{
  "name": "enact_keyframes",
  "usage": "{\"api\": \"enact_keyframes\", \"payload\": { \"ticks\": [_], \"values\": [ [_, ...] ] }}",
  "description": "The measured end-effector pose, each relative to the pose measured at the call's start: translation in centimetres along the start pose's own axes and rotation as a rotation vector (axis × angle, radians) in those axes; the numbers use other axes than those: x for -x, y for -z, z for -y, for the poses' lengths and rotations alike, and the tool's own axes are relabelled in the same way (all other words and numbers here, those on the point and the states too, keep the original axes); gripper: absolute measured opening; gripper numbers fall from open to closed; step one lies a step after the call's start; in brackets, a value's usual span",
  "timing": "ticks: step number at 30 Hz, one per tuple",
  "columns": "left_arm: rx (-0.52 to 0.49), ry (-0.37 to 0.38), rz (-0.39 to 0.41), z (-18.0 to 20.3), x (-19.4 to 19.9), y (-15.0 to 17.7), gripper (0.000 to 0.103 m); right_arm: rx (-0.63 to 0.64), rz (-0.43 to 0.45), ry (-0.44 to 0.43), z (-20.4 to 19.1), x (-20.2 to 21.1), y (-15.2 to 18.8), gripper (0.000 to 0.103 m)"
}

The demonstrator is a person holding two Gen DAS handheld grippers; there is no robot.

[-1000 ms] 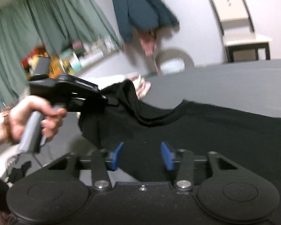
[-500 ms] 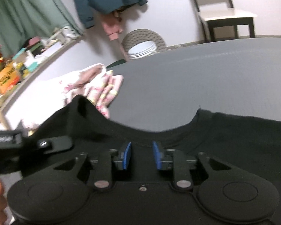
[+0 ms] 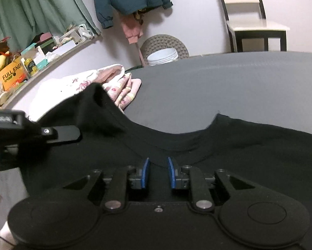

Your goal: Fold clothes

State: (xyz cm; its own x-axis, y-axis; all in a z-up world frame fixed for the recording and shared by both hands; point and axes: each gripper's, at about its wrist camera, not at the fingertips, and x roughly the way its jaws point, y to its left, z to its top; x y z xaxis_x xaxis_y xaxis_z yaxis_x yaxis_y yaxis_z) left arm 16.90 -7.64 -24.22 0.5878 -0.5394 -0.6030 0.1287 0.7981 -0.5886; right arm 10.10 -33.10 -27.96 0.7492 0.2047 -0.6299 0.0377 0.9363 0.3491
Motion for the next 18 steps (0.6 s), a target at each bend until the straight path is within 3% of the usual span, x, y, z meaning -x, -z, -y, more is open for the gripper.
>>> {"api": "enact_keyframes", "payload": {
  "ticks": [3, 6, 8, 10, 15, 18],
  "values": [
    [-0.020, 0.006, -0.005, 0.7, 0.3, 0.2, 0.015, -0.050, 0.014, -0.003, 0.3, -1.0, -0.9, 0.027],
    [-0.031, -0.008, -0.003, 0.9, 0.5, 0.3, 0.015, 0.082, 0.036, 0.009, 0.4, 0.0, -1.2, 0.028],
    [-0.023, -0.029, 0.008, 0.3, 0.6, -0.1, 0.015, 0.193, 0.053, 0.021, 0.5, 0.8, -1.3, 0.038],
    [-0.011, -0.049, 0.016, -0.4, 0.5, -0.5, 0.015, 0.303, 0.070, 0.033, 0.5, 1.7, -1.4, 0.059],
    [0.001, -0.089, 0.018, -2.0, -0.2, -0.4, 0.015, 0.707, 0.031, 0.042, -0.7, 2.1, -1.9, 0.059],
    [-0.007, -0.093, 0.018, -2.1, -0.3, -0.1, 0.015, 0.905, -0.042, 0.000, -2.3, 1.2, -2.1, 0.052]
  ]
}}
